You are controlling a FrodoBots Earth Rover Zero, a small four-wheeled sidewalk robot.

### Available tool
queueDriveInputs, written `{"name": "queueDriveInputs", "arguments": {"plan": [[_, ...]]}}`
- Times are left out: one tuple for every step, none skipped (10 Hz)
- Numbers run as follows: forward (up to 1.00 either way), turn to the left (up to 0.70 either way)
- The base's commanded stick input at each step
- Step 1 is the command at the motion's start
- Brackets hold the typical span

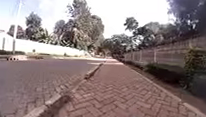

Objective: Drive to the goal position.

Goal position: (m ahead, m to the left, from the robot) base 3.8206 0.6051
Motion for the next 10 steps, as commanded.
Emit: {"name": "queueDriveInputs", "arguments": {"plan": [[0.70, -0.34], [0.70, -0.15], [0.70, -0.06], [0.70, -0.03], [0.70, -0.01], [0.70, 0.00], [0.70, 0.00], [0.70, 0.00], [0.70, 0.00], [0.70, 0.00]]}}
